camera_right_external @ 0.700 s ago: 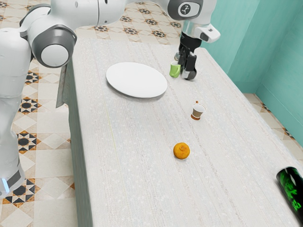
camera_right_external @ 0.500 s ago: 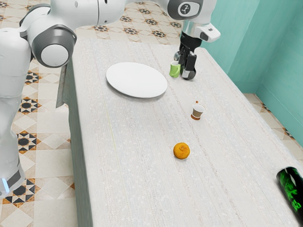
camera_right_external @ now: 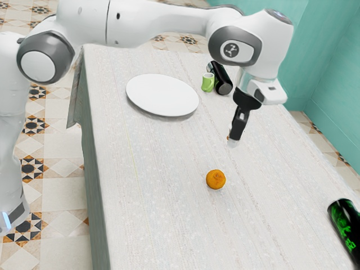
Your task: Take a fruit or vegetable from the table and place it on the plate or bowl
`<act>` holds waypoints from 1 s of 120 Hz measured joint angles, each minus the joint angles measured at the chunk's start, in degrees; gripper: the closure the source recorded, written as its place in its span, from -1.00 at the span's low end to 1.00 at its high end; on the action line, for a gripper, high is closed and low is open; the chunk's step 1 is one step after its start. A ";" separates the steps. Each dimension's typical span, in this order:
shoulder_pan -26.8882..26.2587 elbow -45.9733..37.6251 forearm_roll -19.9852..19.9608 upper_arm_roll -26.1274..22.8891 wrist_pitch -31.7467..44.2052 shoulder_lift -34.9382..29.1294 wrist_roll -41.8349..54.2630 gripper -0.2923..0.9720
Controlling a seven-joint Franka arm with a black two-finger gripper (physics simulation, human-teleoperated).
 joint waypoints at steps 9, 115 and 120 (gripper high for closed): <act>0.08 -7.76 0.45 -0.40 0.49 -4.98 -0.59 -0.54; 0.52 -9.57 2.68 3.71 7.39 4.08 -3.56 -0.54; 0.51 -8.82 2.67 3.71 7.53 4.99 -3.56 -0.54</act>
